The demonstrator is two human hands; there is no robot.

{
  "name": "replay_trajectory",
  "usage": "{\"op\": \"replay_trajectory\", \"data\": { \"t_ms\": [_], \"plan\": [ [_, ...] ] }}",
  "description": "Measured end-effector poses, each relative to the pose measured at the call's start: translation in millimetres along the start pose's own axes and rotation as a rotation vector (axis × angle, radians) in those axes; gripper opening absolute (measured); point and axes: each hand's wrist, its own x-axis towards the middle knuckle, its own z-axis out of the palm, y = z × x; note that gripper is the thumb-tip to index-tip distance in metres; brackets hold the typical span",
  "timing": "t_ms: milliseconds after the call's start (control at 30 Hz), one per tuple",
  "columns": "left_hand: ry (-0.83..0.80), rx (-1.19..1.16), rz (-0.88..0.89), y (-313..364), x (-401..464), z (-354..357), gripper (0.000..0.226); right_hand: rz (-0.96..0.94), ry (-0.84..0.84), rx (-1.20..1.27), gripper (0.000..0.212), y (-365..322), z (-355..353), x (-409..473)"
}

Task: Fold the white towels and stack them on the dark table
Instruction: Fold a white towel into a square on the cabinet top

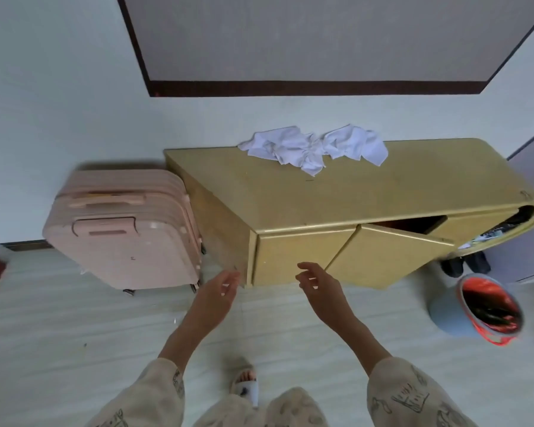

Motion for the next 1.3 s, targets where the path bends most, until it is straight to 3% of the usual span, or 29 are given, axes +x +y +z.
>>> {"op": "replay_trajectory", "data": {
  "t_ms": [300, 667, 933, 1033, 1167, 1300],
  "plan": [
    [-0.105, 0.077, -0.038, 43, 159, 20, 0.025, 0.082, -0.059, 0.005, 0.025, 8, -43, 167],
    [0.004, -0.013, -0.234, 111, 349, 55, 0.021, 0.211, -0.175, -0.090, 0.027, 24, -101, 407],
    [0.047, -0.055, -0.364, 105, 388, 67, 0.021, 0.208, -0.018, -0.143, 0.042, 12, -111, 532],
    [0.057, -0.063, -0.379, 98, 395, 67, 0.021, 0.275, -0.062, -0.235, 0.048, 10, -106, 566],
    [0.051, -0.068, -0.365, 96, 415, 60, 0.022, 0.310, -0.041, -0.335, 0.031, 12, -95, 582],
    [0.043, -0.038, -0.280, 113, 436, 47, 0.024, 0.154, 0.039, -0.240, 0.023, -3, -101, 568]
  ]
}}
